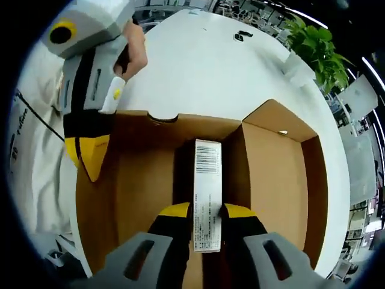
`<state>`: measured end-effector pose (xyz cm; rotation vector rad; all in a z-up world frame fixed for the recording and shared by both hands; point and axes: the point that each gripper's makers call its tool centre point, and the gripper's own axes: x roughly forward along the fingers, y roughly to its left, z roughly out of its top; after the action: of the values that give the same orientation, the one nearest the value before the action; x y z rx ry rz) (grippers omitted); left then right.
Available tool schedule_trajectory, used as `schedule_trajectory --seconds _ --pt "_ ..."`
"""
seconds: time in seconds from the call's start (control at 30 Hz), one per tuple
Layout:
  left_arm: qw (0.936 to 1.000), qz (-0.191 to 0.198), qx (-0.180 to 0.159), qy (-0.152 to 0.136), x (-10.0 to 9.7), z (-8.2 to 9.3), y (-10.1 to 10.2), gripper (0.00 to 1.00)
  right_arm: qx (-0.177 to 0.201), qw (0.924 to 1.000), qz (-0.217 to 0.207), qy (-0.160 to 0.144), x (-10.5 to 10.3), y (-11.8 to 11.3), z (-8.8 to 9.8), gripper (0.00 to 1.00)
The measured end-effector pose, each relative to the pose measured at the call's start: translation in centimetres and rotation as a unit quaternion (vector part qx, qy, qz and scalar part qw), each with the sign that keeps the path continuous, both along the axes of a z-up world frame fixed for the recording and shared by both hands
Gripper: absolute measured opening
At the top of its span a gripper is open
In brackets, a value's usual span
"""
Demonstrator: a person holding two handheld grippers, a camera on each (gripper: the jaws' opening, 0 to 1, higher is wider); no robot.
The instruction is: Operate the shoe box by opening the lid, removing the specified soft item, and placing it in the target area until the item is outside and the box remains undamaged.
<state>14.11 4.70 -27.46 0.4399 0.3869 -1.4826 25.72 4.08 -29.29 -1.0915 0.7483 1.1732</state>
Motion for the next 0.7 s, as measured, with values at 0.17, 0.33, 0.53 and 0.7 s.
schedule_trajectory --seconds 0.17,0.33,0.53,0.7 --pt "1.0000 0.000 0.001 0.000 0.1 0.0 0.0 0.01 -0.021 0.9989 -0.025 0.033 -0.1 -0.1 -0.3 0.19" --pt "1.0000 0.000 0.004 0.001 0.1 0.0 0.0 0.01 -0.036 0.9984 -0.028 0.033 -0.4 -0.1 -0.5 0.19" --pt "1.0000 0.000 0.004 0.003 0.2 0.0 0.1 0.01 -0.092 0.9946 -0.032 0.037 -0.3 0.0 -1.0 0.18" --pt "1.0000 -0.001 0.005 0.007 0.2 0.0 0.0 0.01 -0.096 0.9936 -0.043 0.041 0.2 -0.2 -1.1 0.18"
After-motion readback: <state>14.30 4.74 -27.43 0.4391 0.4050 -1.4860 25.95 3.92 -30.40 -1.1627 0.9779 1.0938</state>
